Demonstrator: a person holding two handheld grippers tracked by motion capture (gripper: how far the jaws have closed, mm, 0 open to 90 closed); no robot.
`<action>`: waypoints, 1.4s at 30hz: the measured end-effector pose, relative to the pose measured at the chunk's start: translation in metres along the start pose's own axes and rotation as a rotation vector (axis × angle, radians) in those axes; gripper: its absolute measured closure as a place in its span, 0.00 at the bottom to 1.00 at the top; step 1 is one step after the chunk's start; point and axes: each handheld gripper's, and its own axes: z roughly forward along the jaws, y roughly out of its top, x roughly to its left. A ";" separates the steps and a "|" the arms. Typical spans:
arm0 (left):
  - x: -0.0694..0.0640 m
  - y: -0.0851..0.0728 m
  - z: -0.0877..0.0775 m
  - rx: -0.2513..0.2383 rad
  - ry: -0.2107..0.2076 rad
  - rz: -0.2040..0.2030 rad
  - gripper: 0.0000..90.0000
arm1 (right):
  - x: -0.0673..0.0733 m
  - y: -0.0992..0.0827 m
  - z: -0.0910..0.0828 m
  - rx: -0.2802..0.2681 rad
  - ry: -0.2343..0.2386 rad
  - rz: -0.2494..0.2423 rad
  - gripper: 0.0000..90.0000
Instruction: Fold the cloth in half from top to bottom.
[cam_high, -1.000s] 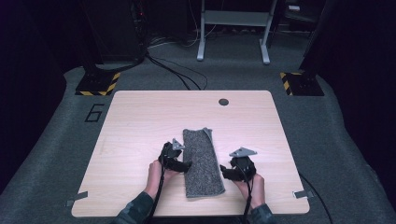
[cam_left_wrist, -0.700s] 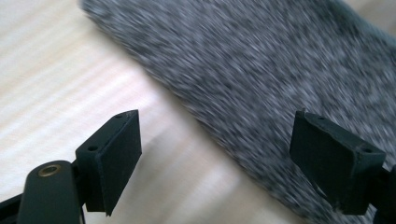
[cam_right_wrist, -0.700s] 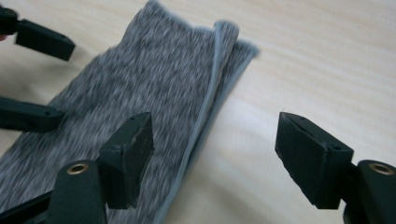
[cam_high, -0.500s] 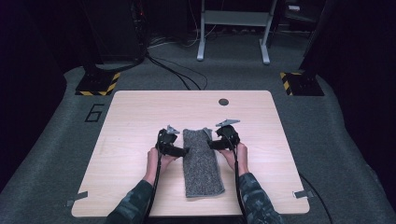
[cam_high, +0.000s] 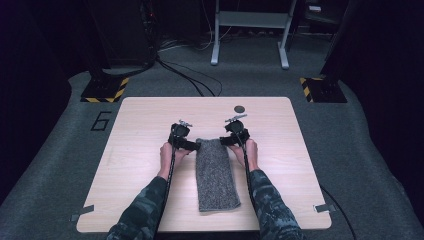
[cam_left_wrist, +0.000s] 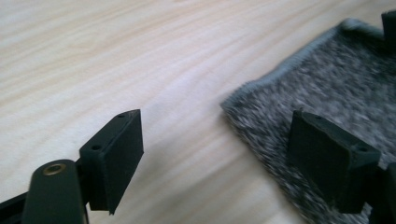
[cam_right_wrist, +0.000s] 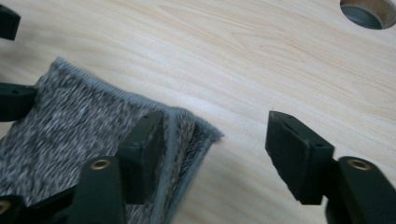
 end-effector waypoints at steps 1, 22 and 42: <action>0.001 0.000 0.001 0.005 0.004 -0.002 0.21 | -0.004 0.003 0.002 0.007 -0.003 0.005 0.43; -0.011 0.011 0.017 0.013 -0.030 0.121 0.73 | -0.007 -0.003 0.022 0.068 0.071 -0.001 0.87; -0.019 0.016 0.014 -0.041 -0.041 0.131 0.95 | -0.005 -0.010 0.010 -0.020 0.055 0.011 0.97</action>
